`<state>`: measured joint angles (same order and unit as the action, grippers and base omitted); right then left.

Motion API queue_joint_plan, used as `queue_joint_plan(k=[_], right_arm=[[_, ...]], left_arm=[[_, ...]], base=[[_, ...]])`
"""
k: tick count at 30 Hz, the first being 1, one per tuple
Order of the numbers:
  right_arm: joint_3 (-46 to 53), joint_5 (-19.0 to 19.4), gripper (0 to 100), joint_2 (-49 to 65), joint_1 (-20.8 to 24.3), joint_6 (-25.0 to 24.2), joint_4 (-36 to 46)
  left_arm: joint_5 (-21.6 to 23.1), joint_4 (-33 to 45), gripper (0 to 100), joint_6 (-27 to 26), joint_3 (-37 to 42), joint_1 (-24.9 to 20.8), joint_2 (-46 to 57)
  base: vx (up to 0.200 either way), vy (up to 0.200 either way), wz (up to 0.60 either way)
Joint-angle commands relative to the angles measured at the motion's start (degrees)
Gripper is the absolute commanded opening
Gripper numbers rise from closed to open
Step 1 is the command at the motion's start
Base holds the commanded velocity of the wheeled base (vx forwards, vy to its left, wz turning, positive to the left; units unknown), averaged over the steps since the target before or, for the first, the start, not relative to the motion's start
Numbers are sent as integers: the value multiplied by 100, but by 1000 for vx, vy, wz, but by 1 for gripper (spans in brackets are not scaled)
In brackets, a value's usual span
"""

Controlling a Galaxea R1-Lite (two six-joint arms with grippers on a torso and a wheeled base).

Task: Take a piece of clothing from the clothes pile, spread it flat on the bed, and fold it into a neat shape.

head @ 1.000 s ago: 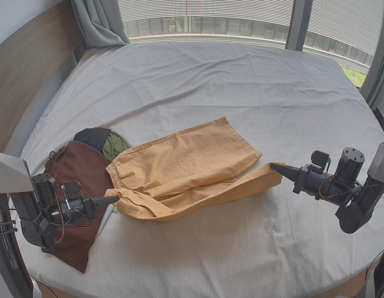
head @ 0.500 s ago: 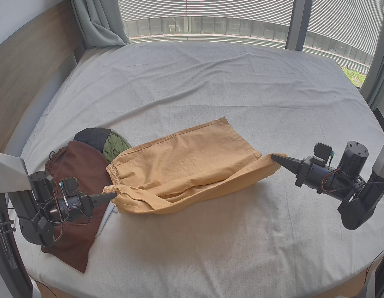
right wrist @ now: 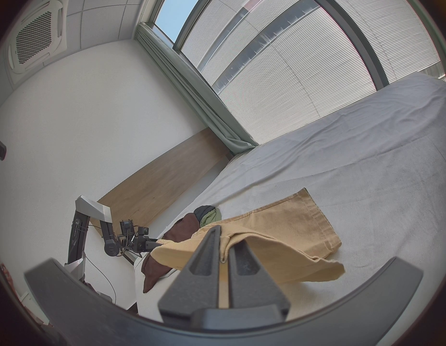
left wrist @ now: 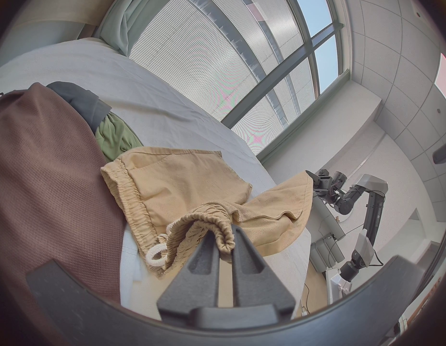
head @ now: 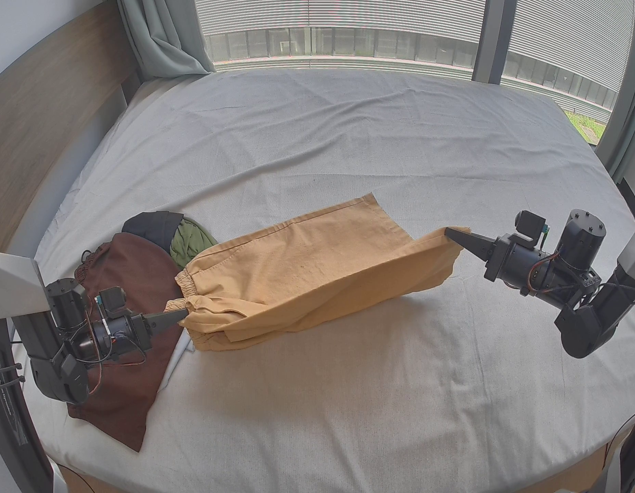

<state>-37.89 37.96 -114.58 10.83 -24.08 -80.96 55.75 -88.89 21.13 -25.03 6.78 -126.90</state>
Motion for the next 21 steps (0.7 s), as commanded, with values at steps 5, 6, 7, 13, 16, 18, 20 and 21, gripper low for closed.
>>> queue_joint_plan(k=[5,6,7,13,16,18,20,21], right_arm=[[45,1,0,173,51,8,27],[45,1,0,199,60,8,27],[45,1,0,208,60,8,27],[-61,1,0,322,86,8,194],[-193,1,0,401,148,8,388],[-254,1,0,401,157,8,432],[-351,1,0,401,183,8,493],[-456,1,0,393,183,8,590]], left_arm=[[-328,4,0,269,-169,60,-1],[-345,-5,0,278,-169,60,-10],[-345,4,0,278,-178,60,-10],[-354,-5,0,287,-213,69,8],[-354,-5,0,287,-222,69,8],[-354,-5,0,287,-239,69,8],[-354,-5,0,287,-257,69,8],[-354,-5,0,287,-257,78,8]], base=[[0,0,0],[0,0,0],[0,0,0],[0,0,0],[0,0,0],[0,0,0],[0,0,0],[0,0,0]])
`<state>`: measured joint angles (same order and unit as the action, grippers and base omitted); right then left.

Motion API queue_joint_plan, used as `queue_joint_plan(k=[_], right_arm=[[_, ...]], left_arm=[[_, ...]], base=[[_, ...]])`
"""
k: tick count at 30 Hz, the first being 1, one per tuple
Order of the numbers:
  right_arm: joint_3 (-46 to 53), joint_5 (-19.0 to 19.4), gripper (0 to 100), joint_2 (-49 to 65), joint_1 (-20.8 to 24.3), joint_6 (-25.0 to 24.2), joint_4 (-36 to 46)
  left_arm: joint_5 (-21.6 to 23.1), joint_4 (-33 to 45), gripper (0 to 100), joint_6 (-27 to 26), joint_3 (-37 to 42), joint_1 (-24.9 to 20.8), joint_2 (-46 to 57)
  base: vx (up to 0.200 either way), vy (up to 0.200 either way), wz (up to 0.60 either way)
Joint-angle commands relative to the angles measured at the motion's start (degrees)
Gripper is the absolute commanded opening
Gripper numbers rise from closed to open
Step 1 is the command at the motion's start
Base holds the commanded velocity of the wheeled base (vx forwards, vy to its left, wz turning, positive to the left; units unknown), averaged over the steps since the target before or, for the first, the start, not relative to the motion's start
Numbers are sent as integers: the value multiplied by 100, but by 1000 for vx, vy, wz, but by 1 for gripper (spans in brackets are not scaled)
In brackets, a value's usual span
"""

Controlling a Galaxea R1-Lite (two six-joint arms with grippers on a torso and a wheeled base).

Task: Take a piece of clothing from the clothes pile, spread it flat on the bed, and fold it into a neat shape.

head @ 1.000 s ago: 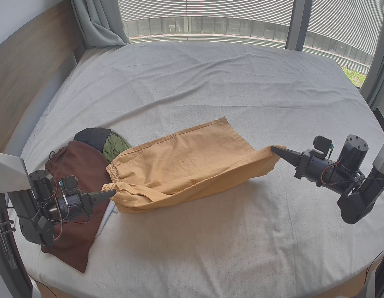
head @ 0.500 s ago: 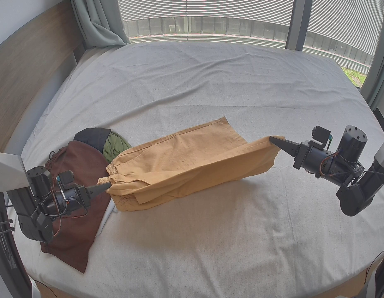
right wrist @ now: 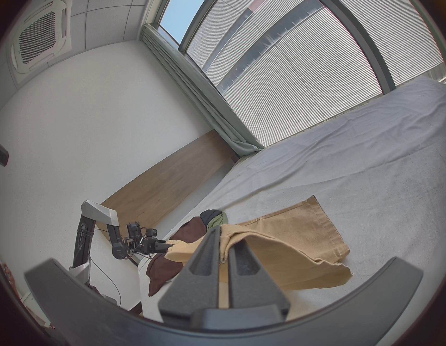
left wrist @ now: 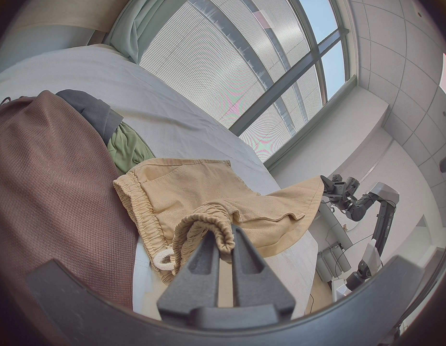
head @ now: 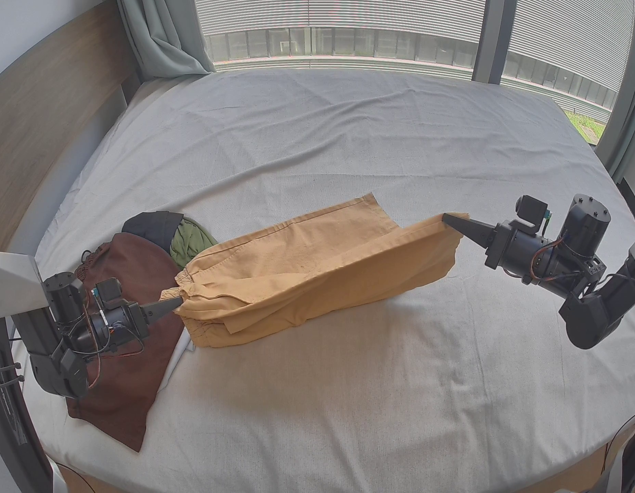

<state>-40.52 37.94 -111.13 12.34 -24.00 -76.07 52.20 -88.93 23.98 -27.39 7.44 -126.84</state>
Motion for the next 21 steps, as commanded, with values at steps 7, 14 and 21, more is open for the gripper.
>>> queue_joint_plan(k=[7,14,21], right_arm=[[-703,3,0,-14,-3,1,549],[-1300,3,0,-489,-82,-8,725],[-1863,3,0,-796,-82,-8,1182]], left_arm=[[-8,-1,0,10,-47,12,2],[-377,7,0,248,-126,-49,-7],[-597,7,0,327,-205,-128,-51]], base=[[0,0,0],[0,0,0],[0,0,0]])
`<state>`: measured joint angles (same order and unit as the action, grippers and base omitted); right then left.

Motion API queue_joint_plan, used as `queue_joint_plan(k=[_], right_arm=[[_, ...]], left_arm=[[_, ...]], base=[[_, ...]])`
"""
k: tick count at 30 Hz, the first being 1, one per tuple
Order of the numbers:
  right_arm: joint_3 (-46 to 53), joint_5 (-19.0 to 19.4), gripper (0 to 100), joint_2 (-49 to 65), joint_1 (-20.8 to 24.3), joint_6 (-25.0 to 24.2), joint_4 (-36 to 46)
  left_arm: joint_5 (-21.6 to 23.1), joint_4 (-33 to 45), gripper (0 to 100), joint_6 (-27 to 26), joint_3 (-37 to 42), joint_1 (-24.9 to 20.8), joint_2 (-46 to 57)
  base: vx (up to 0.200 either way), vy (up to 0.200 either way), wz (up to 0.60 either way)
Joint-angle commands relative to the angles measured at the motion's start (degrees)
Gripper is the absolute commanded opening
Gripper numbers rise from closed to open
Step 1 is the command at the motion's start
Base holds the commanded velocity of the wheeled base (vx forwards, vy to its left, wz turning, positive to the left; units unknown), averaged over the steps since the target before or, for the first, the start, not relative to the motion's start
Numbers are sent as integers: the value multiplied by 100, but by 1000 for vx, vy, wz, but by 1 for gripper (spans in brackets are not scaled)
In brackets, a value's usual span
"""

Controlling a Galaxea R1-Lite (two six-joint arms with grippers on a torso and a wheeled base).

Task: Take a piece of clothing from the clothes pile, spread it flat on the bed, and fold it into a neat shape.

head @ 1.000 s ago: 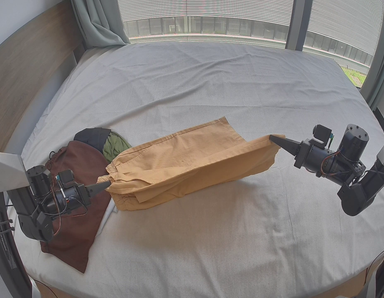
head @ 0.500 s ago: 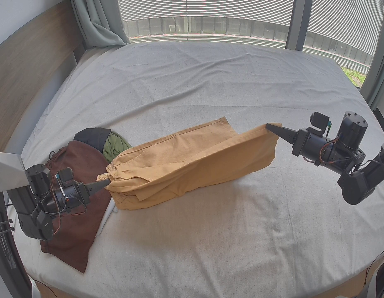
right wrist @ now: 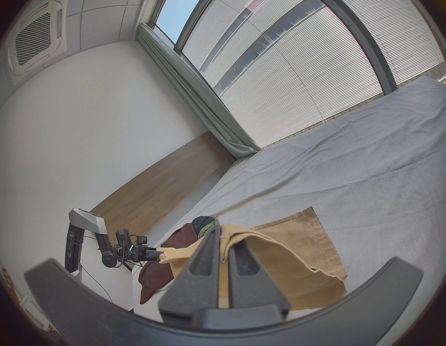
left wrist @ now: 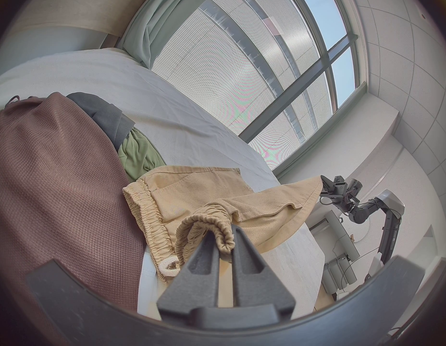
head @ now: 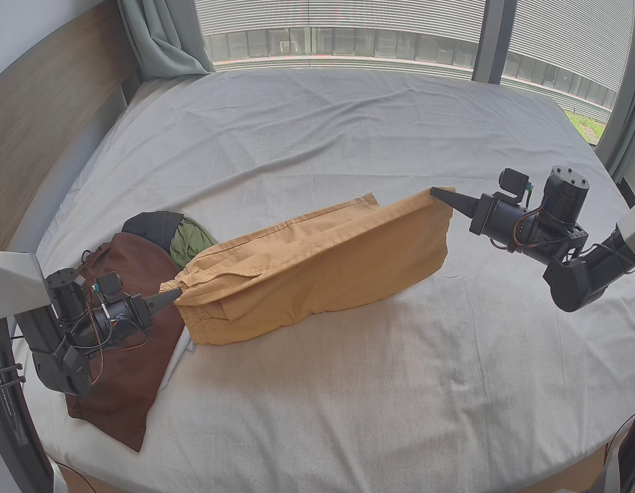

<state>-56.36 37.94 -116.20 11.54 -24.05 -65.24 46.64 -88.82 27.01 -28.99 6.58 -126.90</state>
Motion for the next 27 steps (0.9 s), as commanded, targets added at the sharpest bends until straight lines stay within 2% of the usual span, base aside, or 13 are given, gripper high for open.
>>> queue_joint_plan(k=[1,4,12,27], right_arm=[[-446,3,0,-403,-3,-3,126],[-833,3,0,-685,6,-12,170],[-1563,3,0,-1168,6,-12,521],[-2626,-6,0,-1950,32,-21,891]], left_arm=[[-41,-4,0,23,-54,-52,-54],[-76,-4,0,137,-133,-61,-45],[-560,-4,0,392,-362,-157,-150],[-735,-4,0,471,-652,-166,-388]], base=[[0,0,0],[0,0,0],[0,0,0],[0,0,0]])
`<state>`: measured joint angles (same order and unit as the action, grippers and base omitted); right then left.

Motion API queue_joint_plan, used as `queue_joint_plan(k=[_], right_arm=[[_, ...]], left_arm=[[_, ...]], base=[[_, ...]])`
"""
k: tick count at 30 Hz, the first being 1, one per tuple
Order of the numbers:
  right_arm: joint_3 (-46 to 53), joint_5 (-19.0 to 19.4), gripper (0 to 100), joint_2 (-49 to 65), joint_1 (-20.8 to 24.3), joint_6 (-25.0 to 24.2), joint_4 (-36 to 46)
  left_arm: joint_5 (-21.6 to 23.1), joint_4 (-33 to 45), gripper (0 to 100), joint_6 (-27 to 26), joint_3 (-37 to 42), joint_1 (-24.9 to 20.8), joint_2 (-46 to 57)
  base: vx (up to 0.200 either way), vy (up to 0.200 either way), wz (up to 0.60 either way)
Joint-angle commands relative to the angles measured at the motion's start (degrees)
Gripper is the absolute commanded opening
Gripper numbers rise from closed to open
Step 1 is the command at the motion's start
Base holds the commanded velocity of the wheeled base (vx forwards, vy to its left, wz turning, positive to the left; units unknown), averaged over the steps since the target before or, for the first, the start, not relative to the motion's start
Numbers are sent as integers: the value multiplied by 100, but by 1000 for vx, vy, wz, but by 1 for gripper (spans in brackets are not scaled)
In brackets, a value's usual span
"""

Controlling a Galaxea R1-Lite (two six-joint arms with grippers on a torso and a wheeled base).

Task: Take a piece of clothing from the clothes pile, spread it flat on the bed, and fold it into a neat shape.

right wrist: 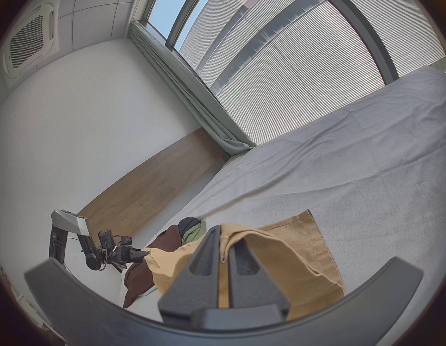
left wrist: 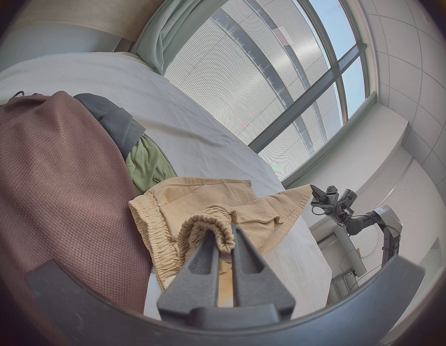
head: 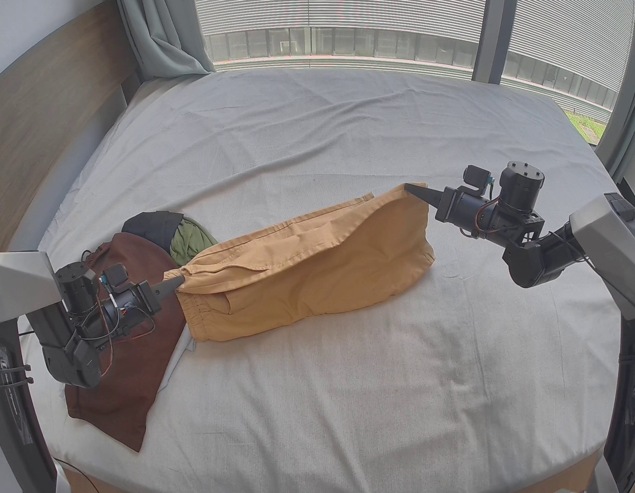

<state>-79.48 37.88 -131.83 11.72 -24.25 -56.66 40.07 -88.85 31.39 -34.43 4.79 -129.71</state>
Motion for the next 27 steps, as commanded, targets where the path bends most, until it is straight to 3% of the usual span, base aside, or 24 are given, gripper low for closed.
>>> queue_joint_plan(k=[1,18,27], right_arm=[[-349,0,0,-396,24,-1,68],[-1526,-26,0,-1108,-20,-1,823],[-2493,-228,0,-1530,-20,8,1403]], left_arm=[[-113,-1,0,43,-143,13,-134],[-157,-1,0,43,-548,-13,-608],[-175,-10,0,43,-732,4,-767]], base=[[0,0,0],[0,0,0],[0,0,0]])
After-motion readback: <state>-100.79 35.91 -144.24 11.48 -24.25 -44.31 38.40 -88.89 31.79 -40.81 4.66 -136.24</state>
